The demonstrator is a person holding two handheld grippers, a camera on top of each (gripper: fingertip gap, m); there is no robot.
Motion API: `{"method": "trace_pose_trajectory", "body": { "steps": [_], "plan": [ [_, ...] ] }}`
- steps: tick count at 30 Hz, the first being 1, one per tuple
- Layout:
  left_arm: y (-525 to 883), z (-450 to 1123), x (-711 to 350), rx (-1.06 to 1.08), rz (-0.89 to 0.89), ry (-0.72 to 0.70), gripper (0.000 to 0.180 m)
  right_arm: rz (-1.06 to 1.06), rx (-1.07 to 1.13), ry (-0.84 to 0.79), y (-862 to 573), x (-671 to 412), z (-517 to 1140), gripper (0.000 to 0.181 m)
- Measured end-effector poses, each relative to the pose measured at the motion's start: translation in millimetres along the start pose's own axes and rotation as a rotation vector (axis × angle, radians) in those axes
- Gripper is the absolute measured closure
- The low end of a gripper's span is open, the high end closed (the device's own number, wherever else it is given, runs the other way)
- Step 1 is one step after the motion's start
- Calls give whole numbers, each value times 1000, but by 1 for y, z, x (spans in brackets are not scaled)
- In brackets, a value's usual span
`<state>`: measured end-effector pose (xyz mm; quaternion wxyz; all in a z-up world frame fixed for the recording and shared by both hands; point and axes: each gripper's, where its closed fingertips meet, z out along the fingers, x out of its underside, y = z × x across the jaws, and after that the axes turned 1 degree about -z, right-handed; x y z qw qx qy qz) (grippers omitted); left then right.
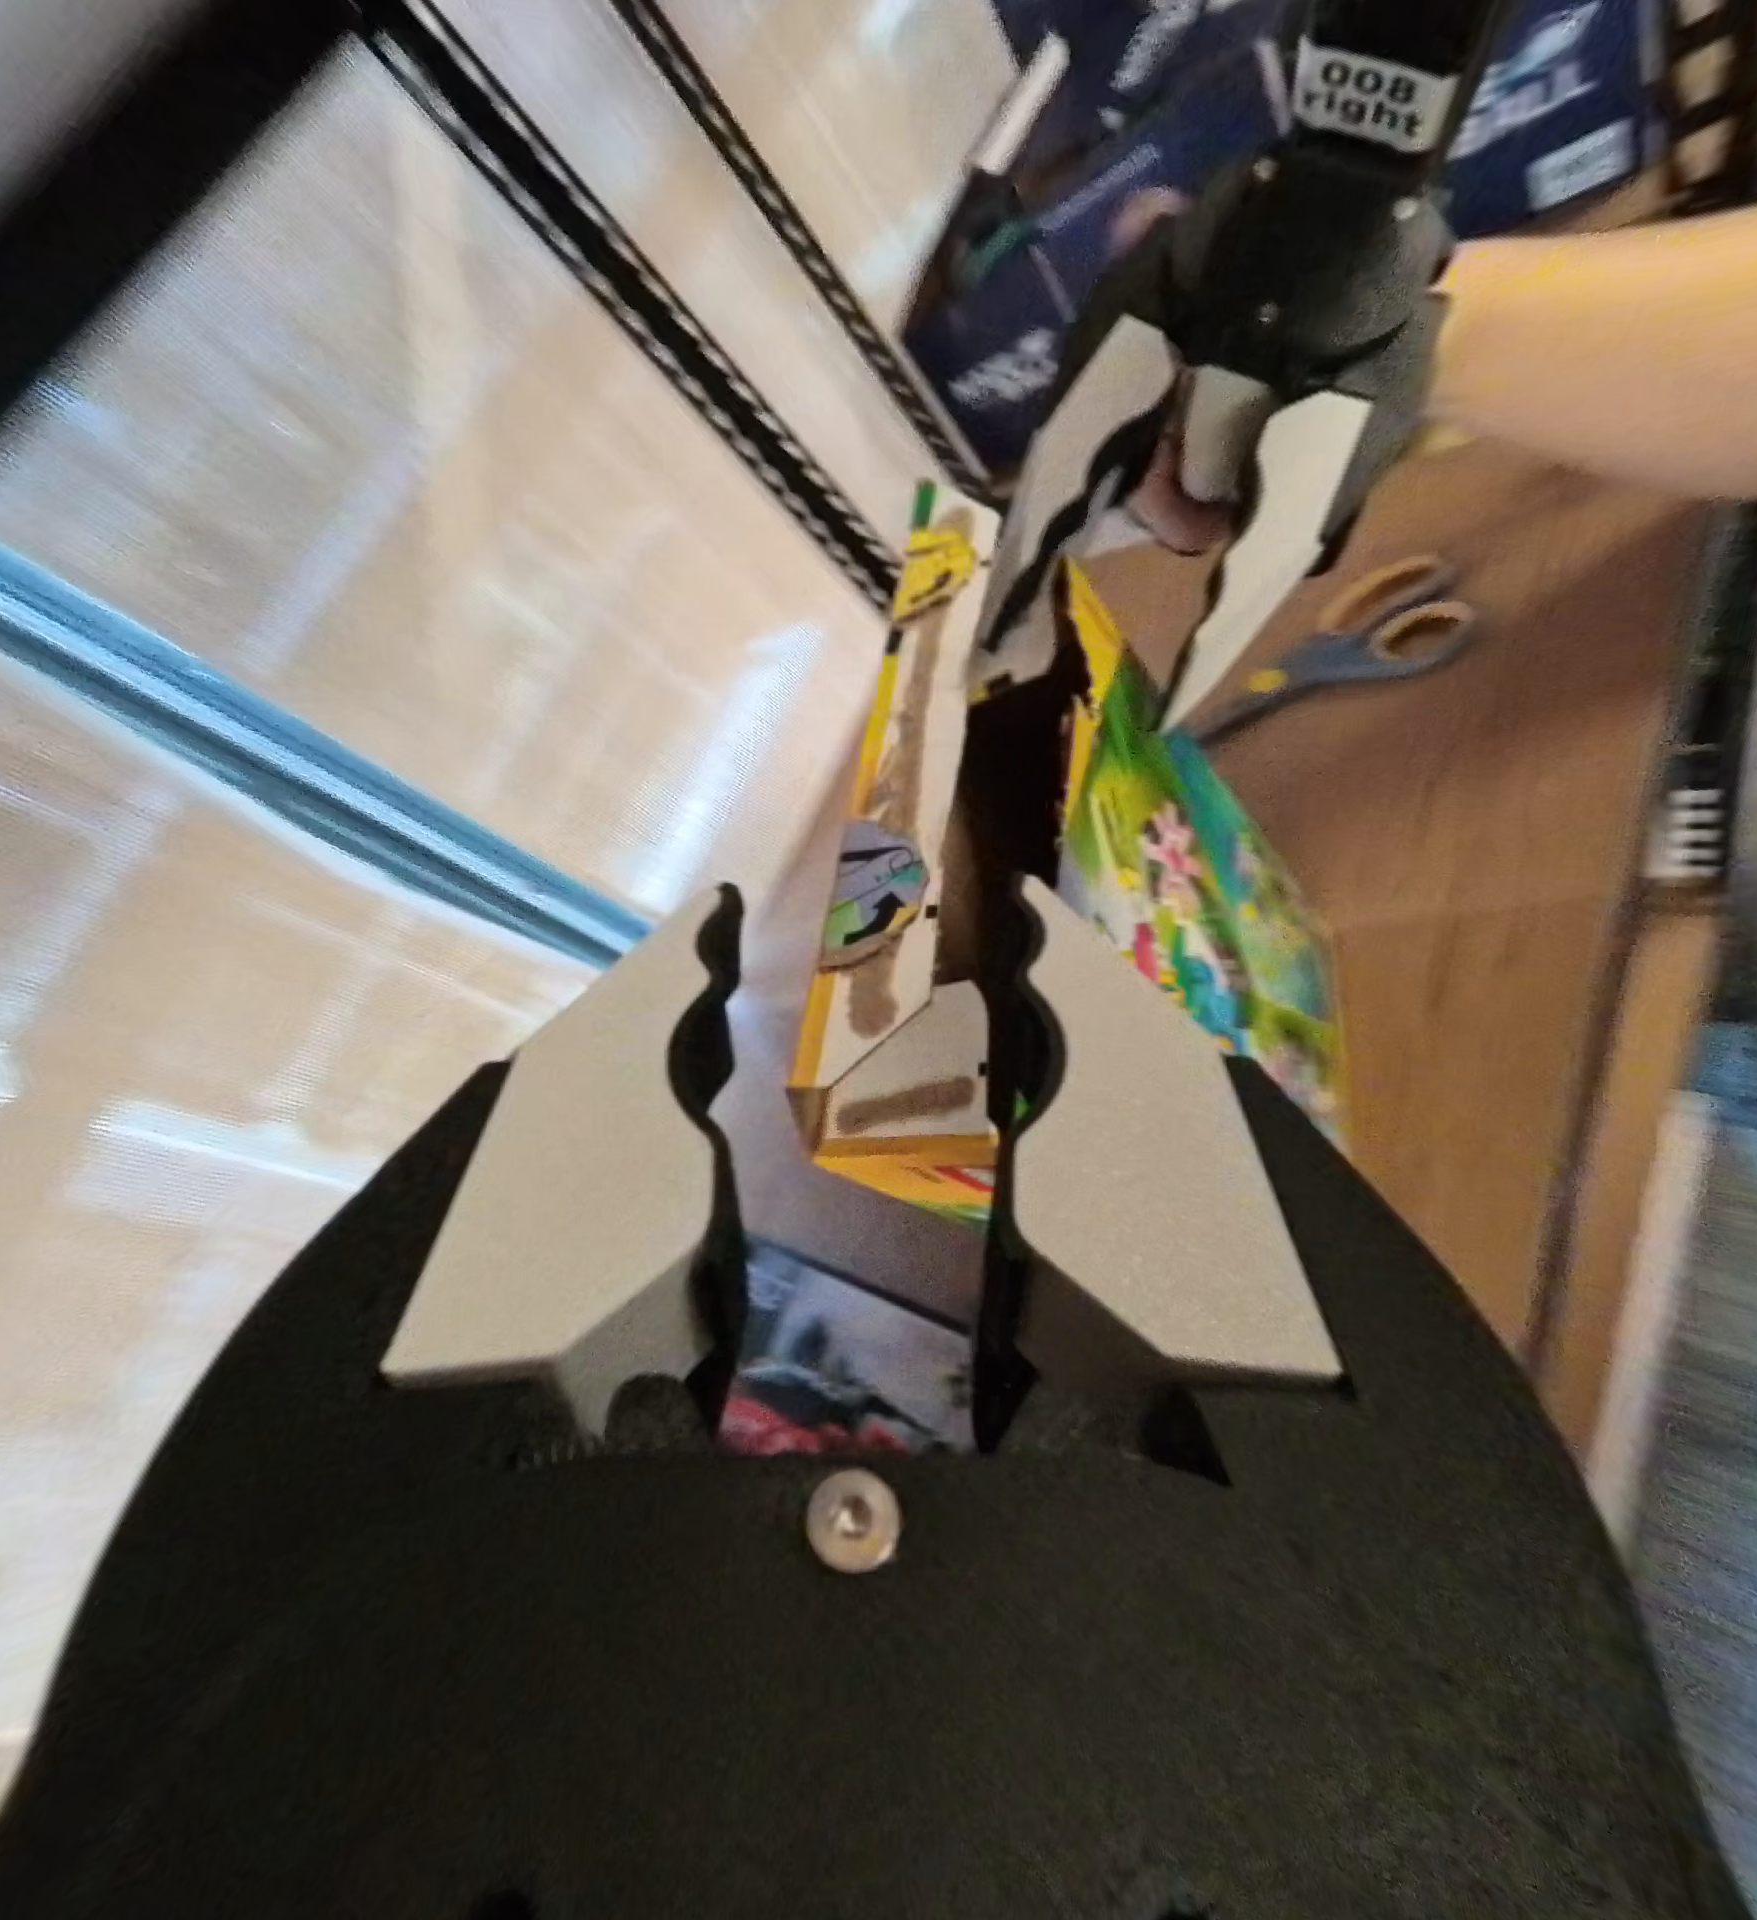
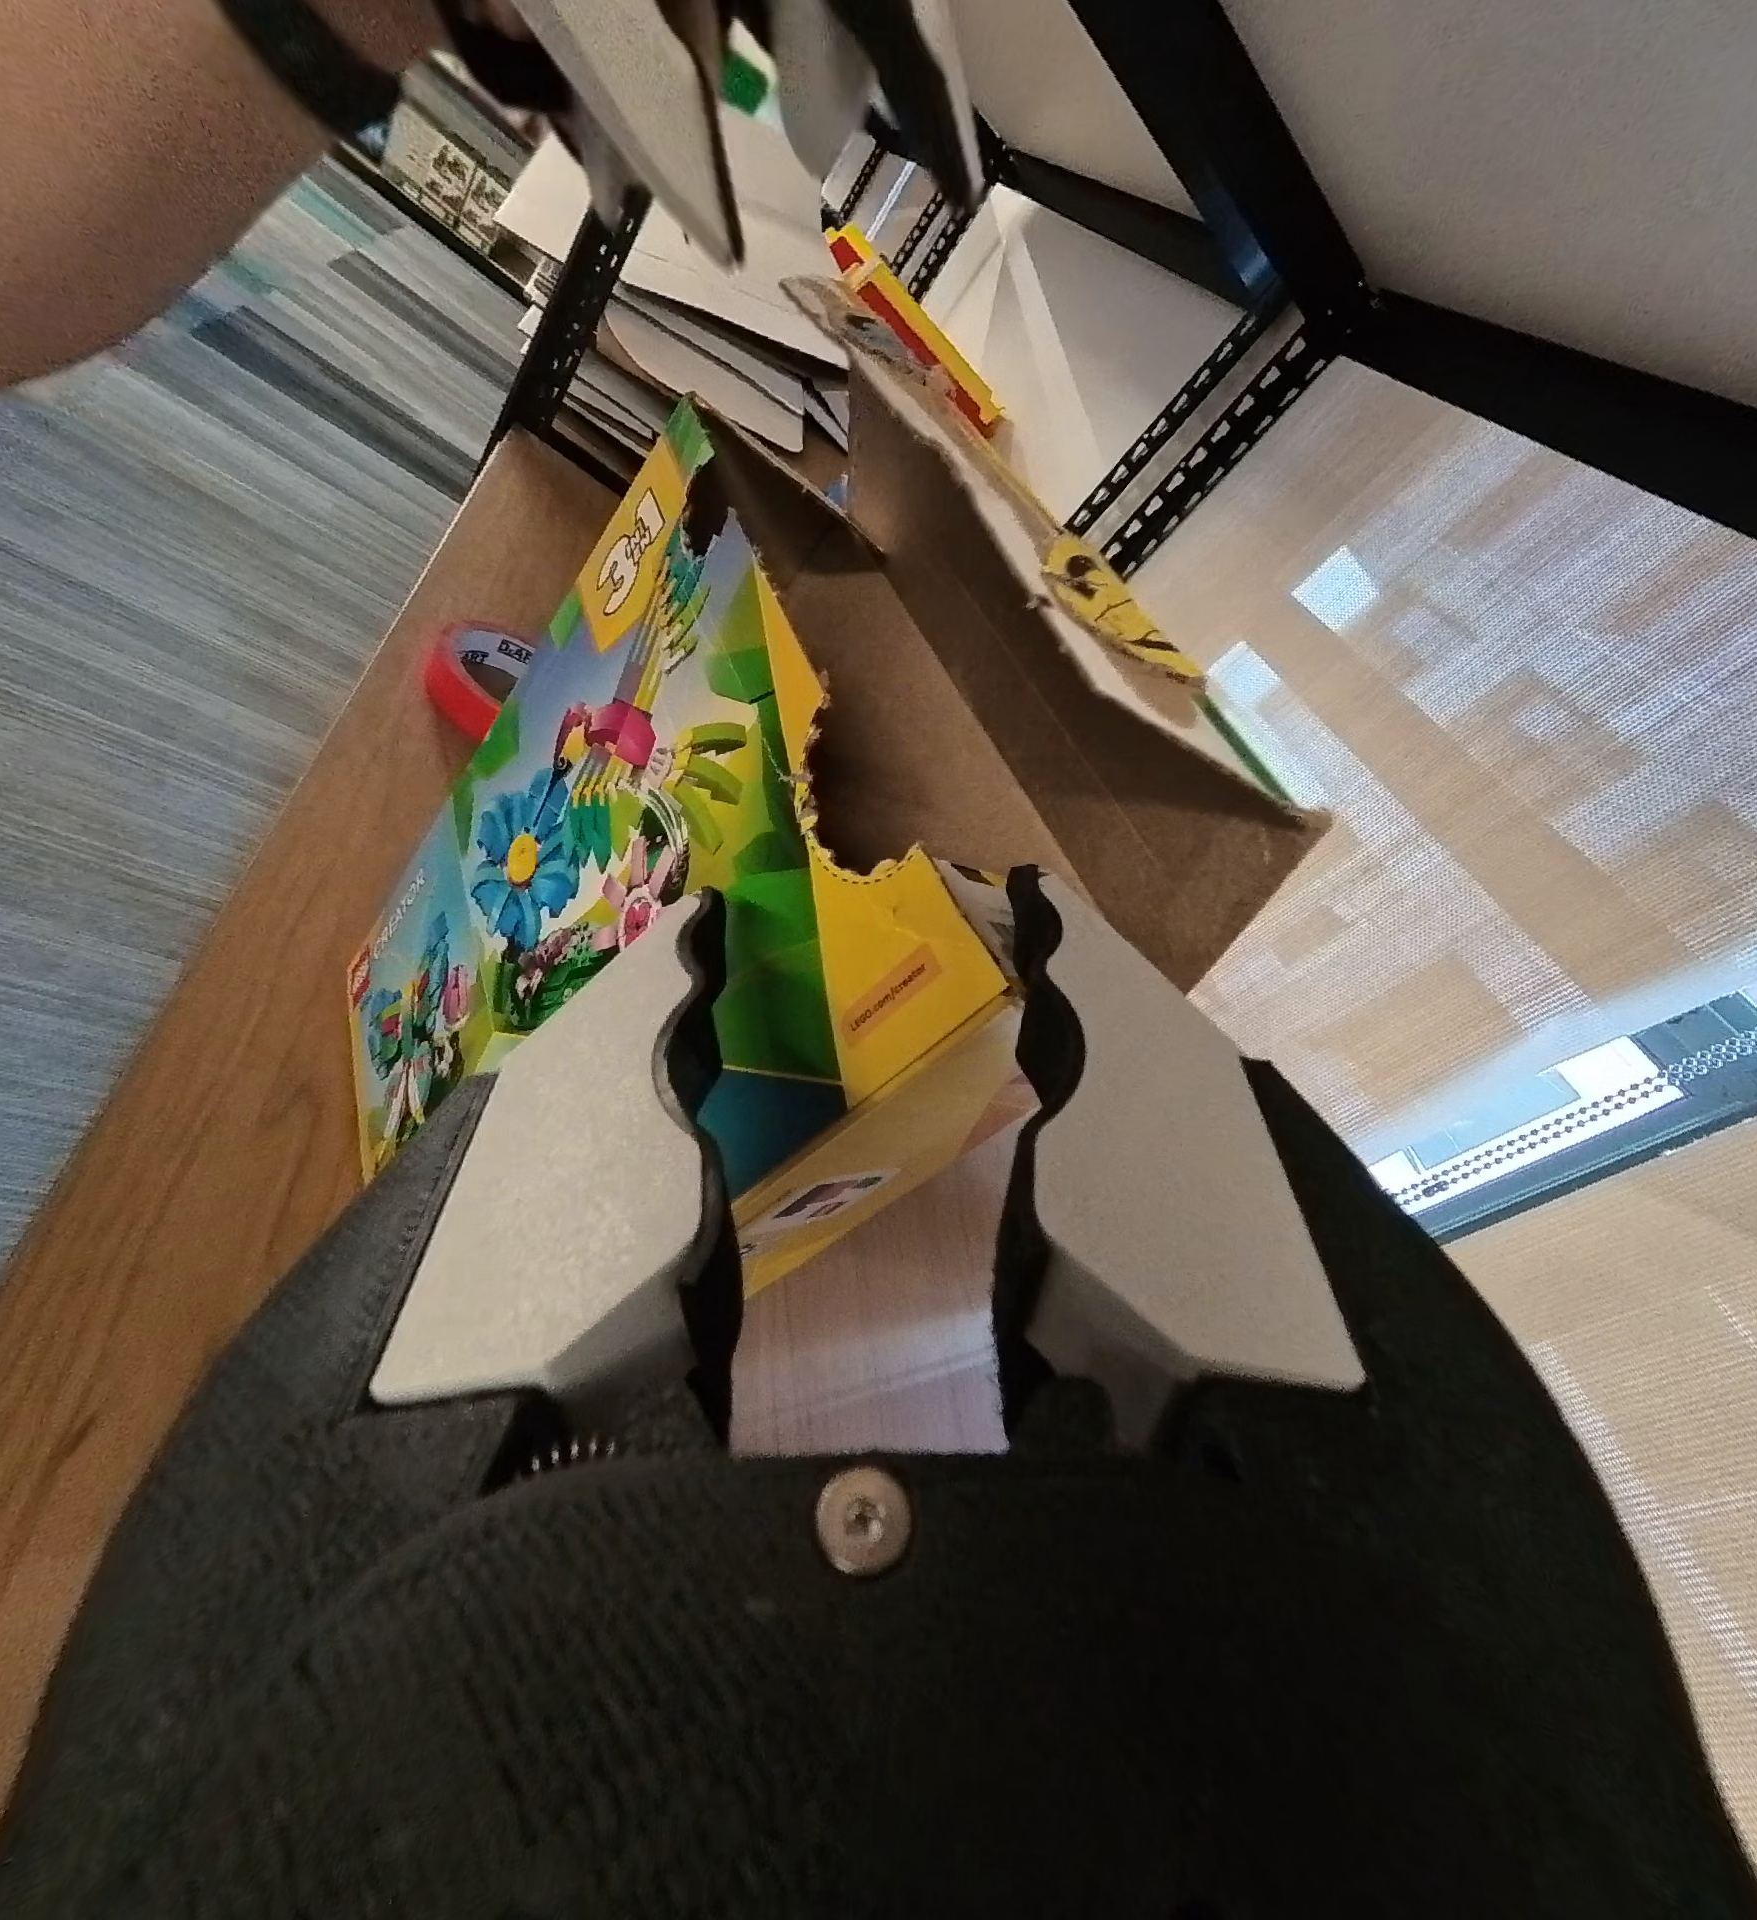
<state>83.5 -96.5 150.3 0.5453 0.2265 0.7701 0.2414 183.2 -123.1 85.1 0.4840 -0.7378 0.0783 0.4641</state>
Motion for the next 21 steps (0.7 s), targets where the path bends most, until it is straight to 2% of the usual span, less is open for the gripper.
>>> {"method": "trace_pose_trajectory", "body": {
  "steps": [2, 4, 14, 18, 21],
  "plan": [
    [2, 13, 4, 108, -115, 14, 144, -3, -5, -2, 0, 0, 0, 125],
    [5, 22, 10, 140, -145, 37, 155, -1, -8, -4, 1, 0, 0, 124],
    [-22, 23, 18, 168, 24, 111, 149, -67, -12, 47, 3, 0, -2, 123],
    [-23, 20, -1, 219, 33, 71, 146, -65, 0, 75, 1, 3, -1, 122],
    [-10, 22, -13, 177, 53, 42, 145, -48, 10, 69, 0, 3, 0, 122]
  ]
}}
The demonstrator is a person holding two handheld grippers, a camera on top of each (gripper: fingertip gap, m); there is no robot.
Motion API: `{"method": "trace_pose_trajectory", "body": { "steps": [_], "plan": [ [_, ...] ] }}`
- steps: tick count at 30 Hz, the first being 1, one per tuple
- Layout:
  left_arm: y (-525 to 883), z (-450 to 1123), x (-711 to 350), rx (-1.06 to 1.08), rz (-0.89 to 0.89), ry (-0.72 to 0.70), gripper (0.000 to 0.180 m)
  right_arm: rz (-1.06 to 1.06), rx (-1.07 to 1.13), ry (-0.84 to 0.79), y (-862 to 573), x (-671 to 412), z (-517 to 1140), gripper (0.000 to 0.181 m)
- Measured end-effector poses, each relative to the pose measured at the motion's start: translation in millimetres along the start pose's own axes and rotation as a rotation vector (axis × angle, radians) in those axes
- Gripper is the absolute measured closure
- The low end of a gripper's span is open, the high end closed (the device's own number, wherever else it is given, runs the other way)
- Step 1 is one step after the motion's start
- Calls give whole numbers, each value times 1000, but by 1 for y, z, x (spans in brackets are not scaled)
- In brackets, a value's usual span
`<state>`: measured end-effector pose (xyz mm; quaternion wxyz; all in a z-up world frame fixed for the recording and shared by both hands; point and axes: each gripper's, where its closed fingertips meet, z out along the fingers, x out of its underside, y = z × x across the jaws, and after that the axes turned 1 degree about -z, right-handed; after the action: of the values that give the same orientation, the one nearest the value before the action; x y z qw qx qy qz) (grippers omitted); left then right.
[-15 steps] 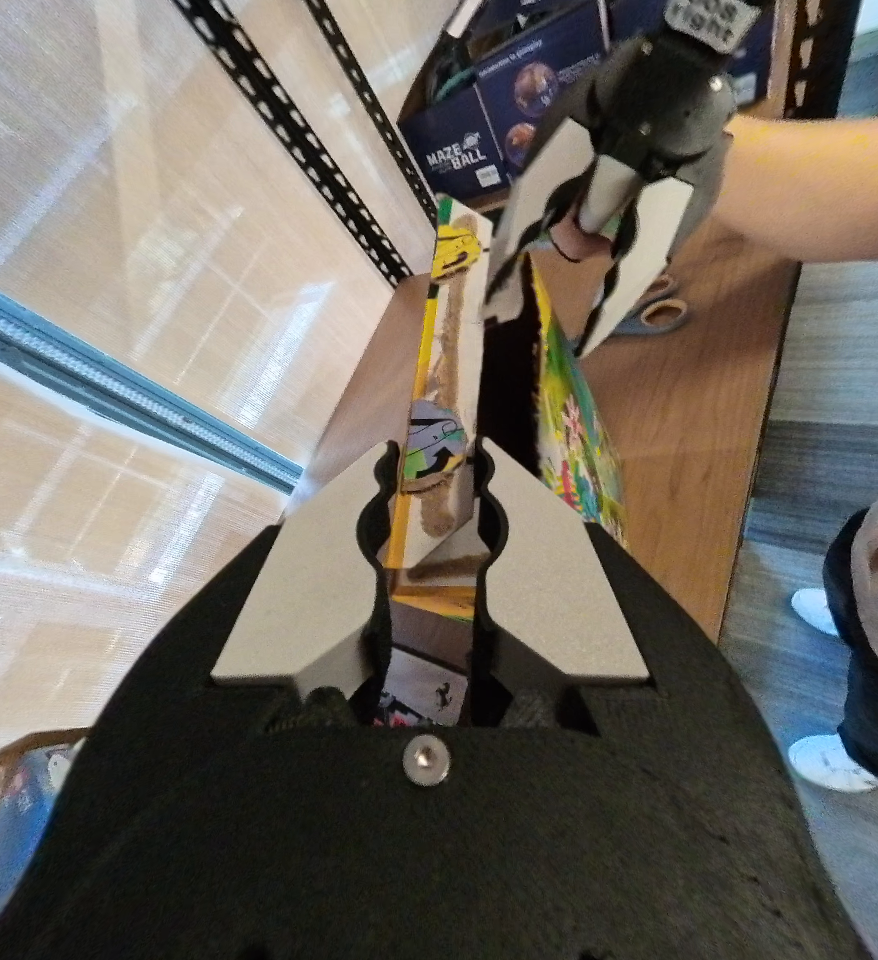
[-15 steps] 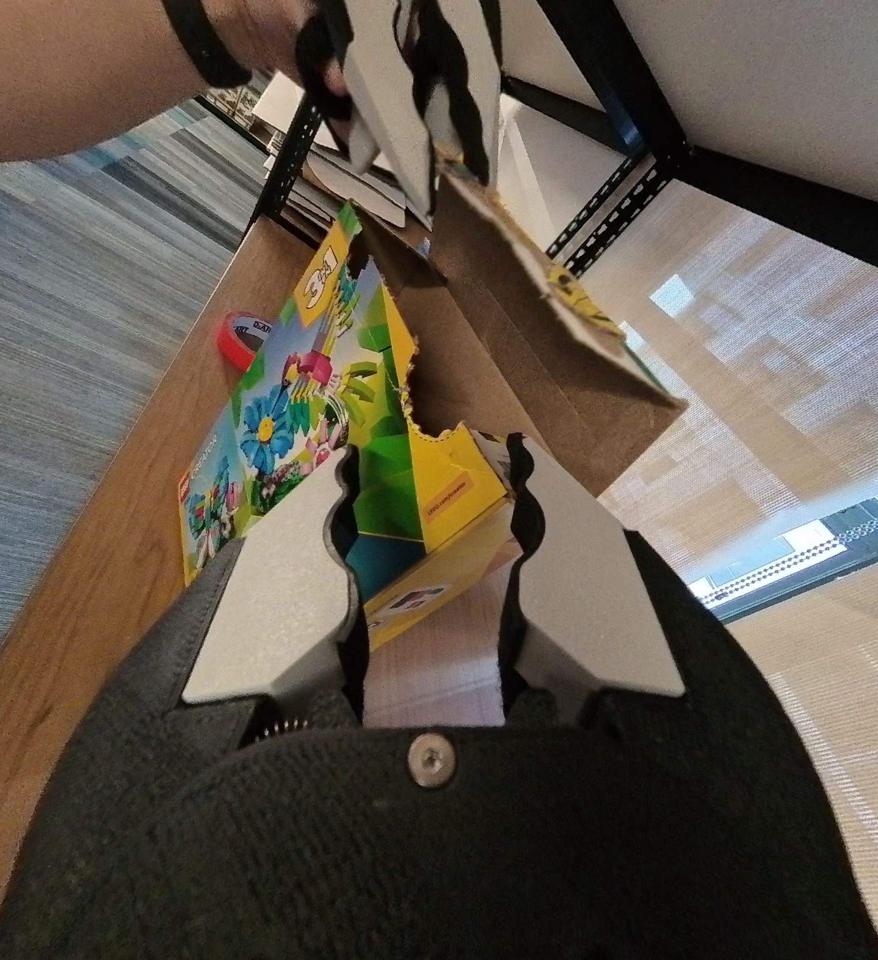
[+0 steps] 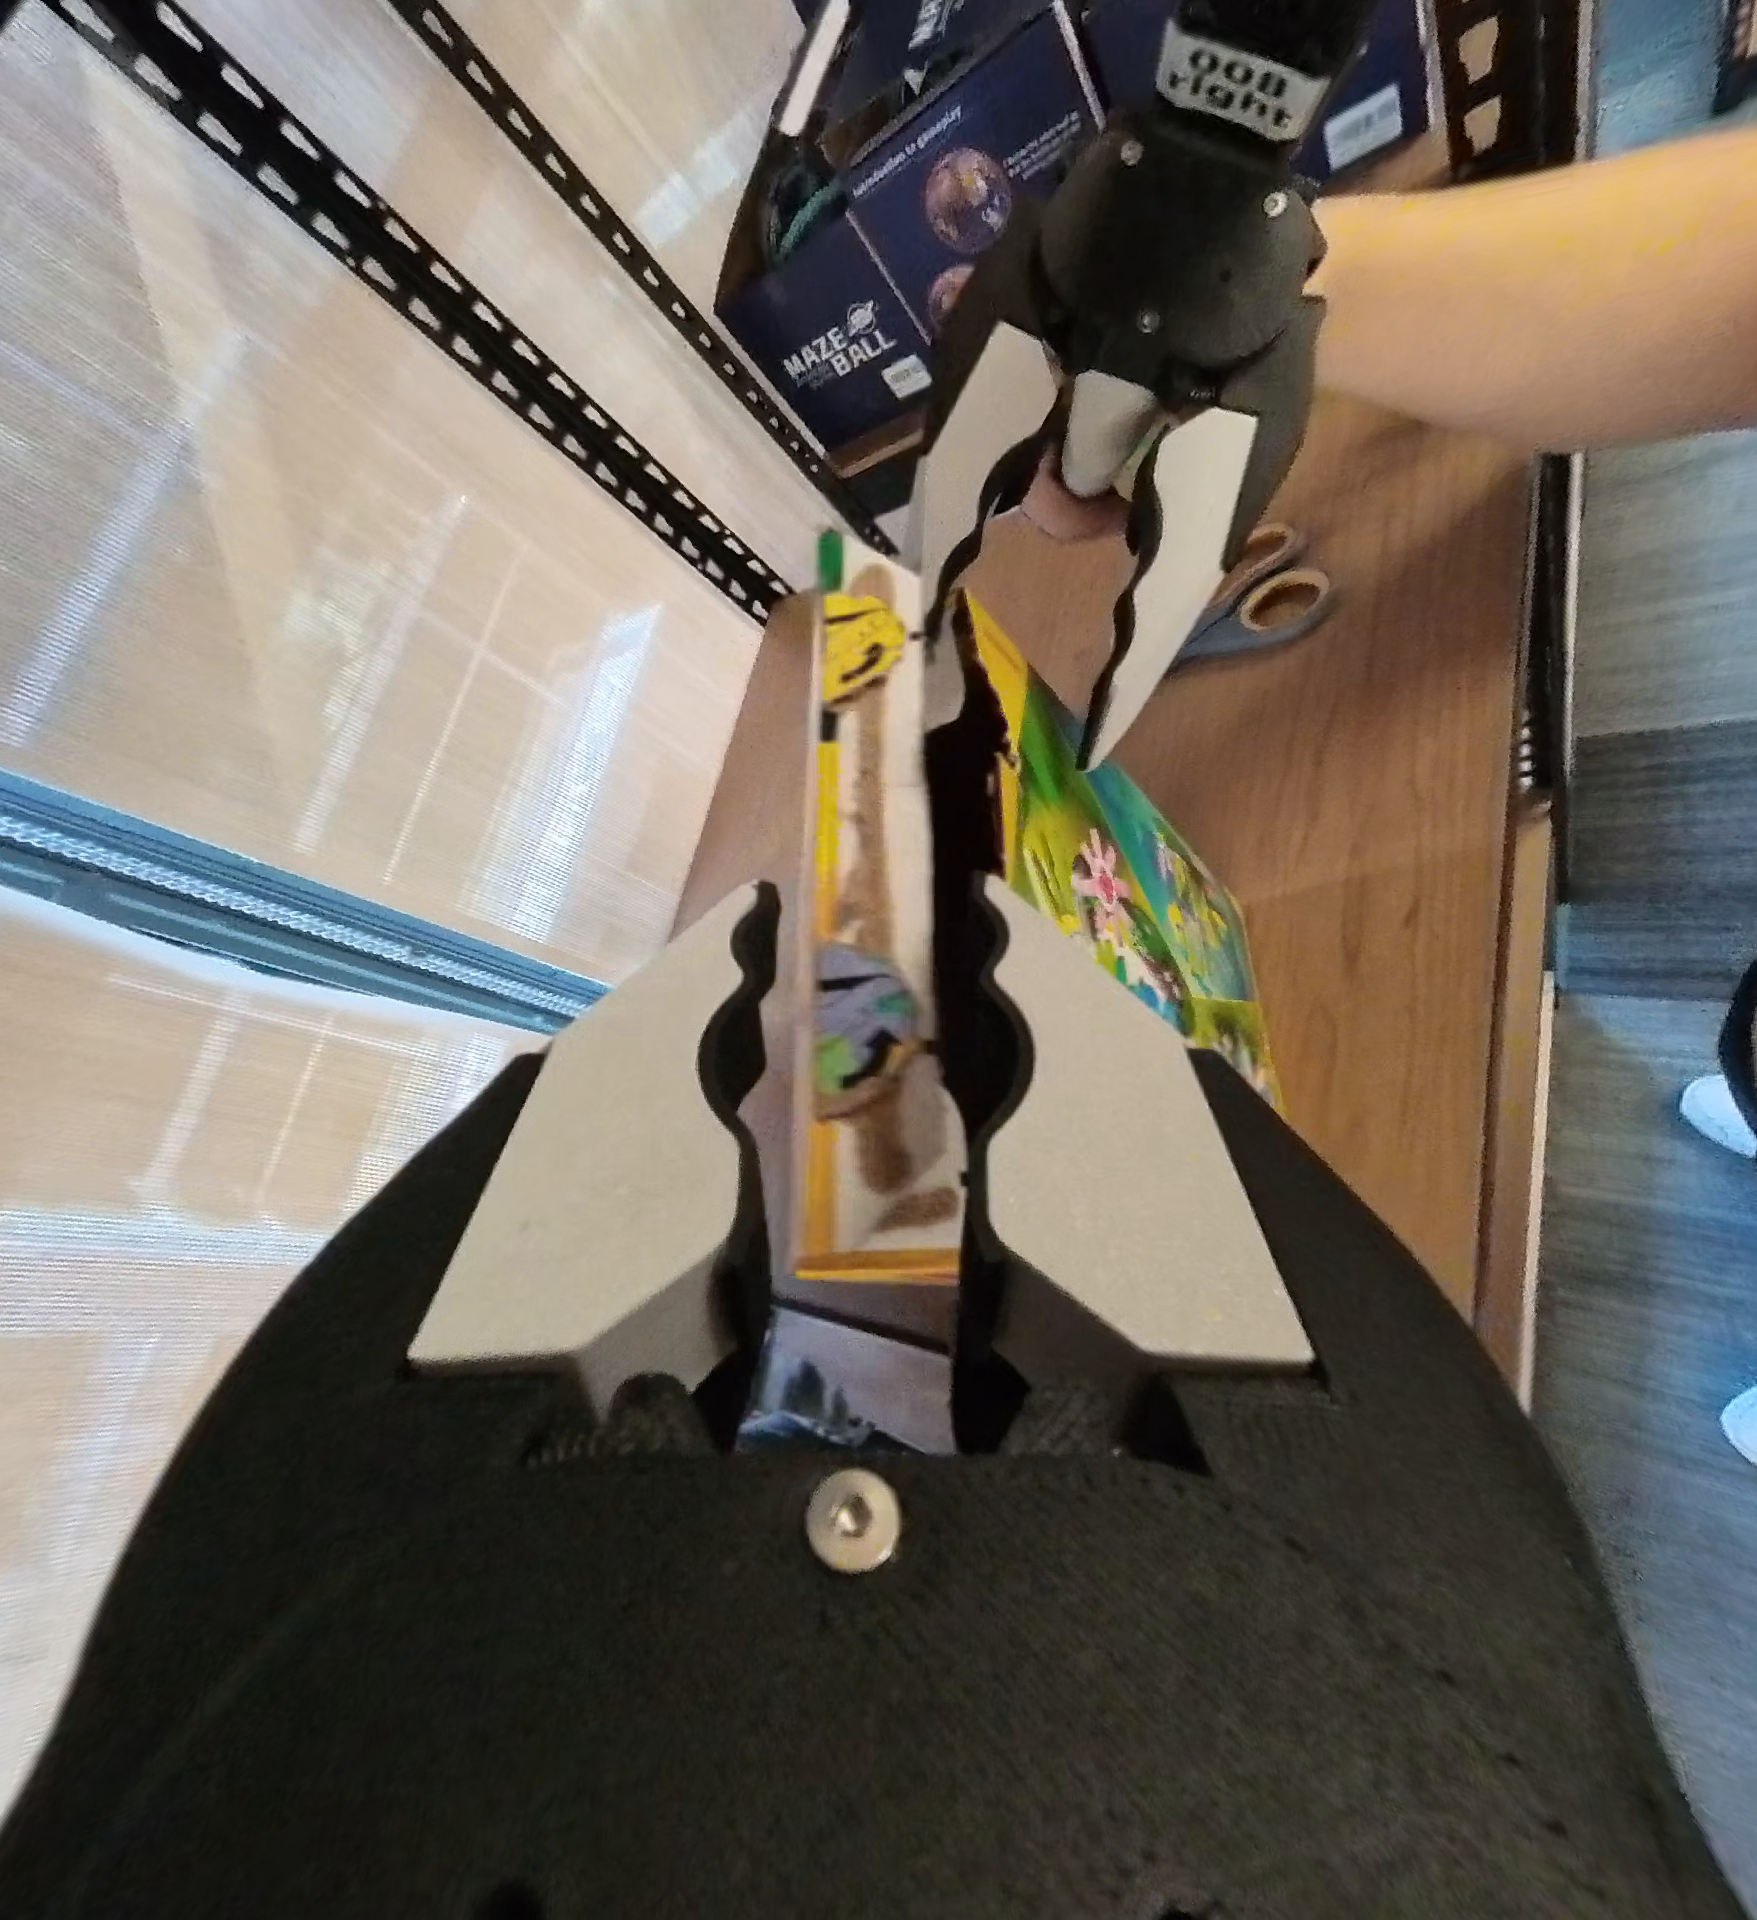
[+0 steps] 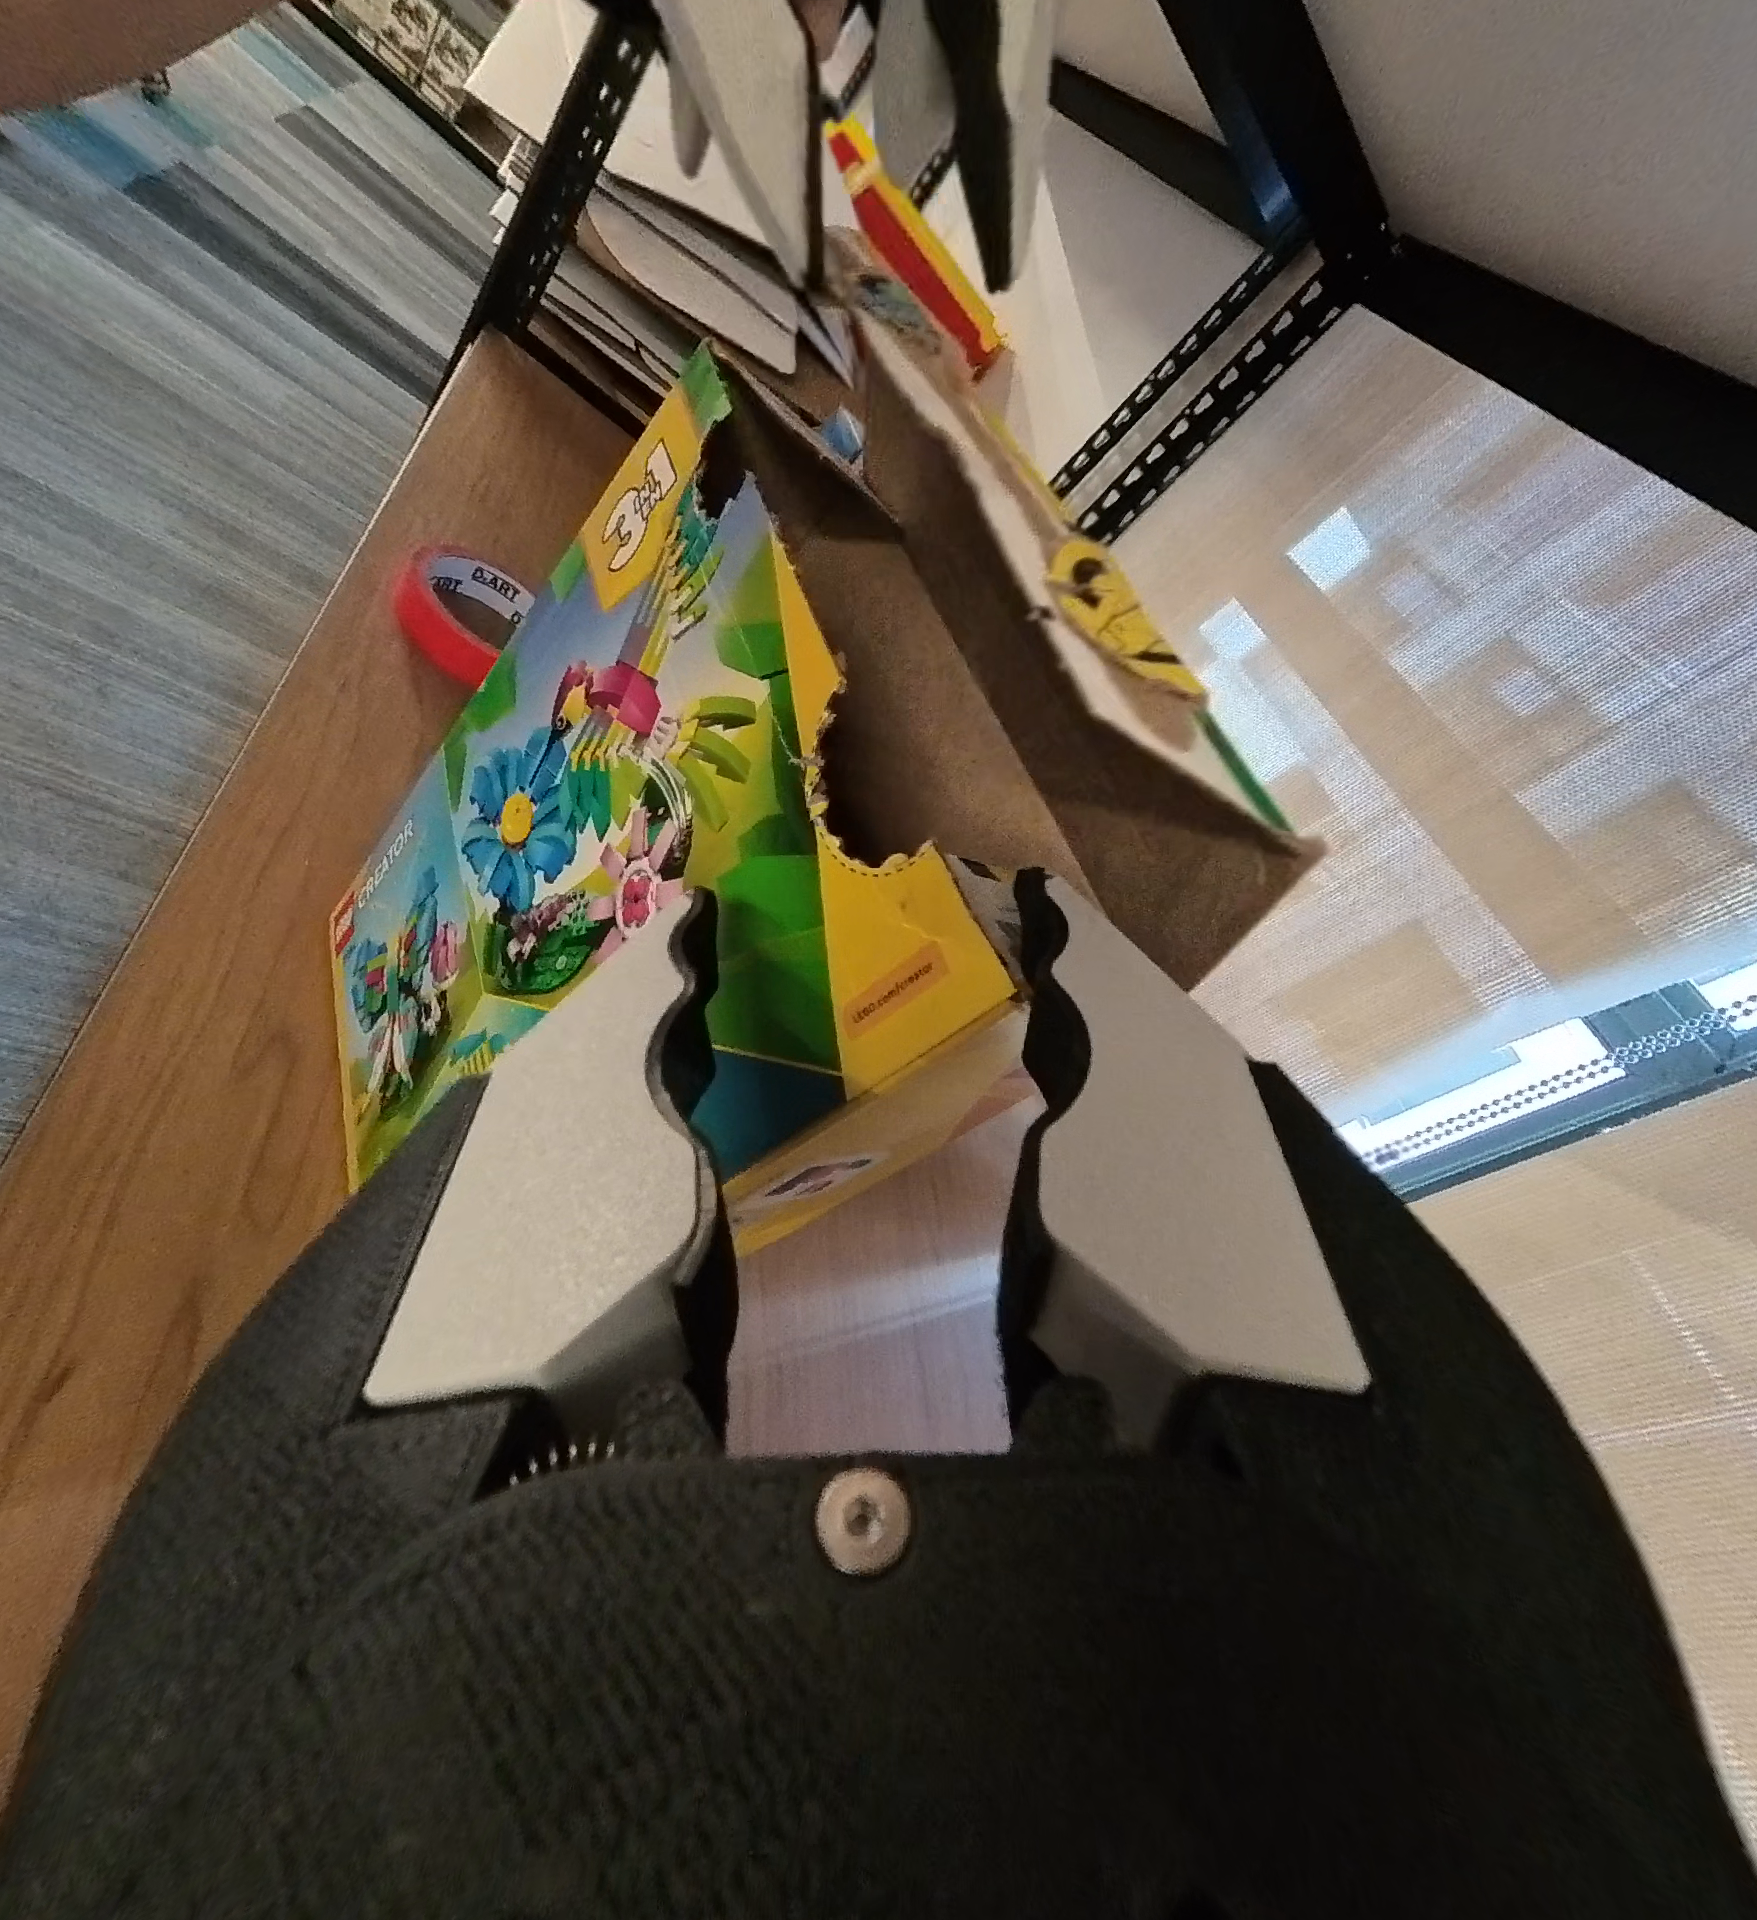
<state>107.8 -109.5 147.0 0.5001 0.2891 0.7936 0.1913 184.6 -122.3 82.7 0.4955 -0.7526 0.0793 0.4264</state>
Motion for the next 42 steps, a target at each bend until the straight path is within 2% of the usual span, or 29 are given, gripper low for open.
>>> {"method": "trace_pose_trajectory", "body": {
  "steps": [6, 14, 17, 20, 23, 25, 26, 30, 31, 33, 34, 38, 40, 42],
  "plan": [
    [5, 20, 21, 86, -18, 134, 142, 40, 15, -11, -3, 0, 2, 123],
    [-5, 28, 32, 125, 45, 165, 147, 40, 30, -7, -3, 0, 2, 123],
    [-4, 30, 35, 94, 72, 159, 148, -67, 49, 19, -1, -1, 0, 125],
    [-4, 32, 36, 80, 77, 153, 148, -207, 78, 14, 0, -7, -7, 137],
    [-4, 32, 36, 77, 74, 136, 148, -217, 38, 39, 6, -10, -16, 138],
    [-3, 33, 37, 65, 80, 135, 148, -222, -23, 9, 14, -21, -27, 157],
    [-3, 33, 37, 65, 81, 136, 148, -218, -46, -30, 15, -32, -32, 160],
    [-2, 34, 38, 61, 85, 141, 148, -94, 9, -153, -24, -67, -33, 159],
    [-2, 34, 38, 58, 87, 143, 148, -62, -28, -124, -29, -63, -26, 156],
    [-3, 34, 37, 47, 99, 141, 149, 19, -125, 3, -37, -39, -11, 135],
    [-3, 34, 37, 43, 102, 140, 149, 60, -185, 62, -37, -29, -6, 134],
    [-2, 34, 38, 34, 109, 146, 149, 188, -306, 120, -38, -18, 4, 135],
    [-3, 34, 38, 39, 107, 147, 148, 237, -390, 149, -28, -18, 3, 151],
    [-1, 33, 37, 23, 106, 134, 149, 246, -380, 148, -30, -19, 3, 153]
  ]
}}
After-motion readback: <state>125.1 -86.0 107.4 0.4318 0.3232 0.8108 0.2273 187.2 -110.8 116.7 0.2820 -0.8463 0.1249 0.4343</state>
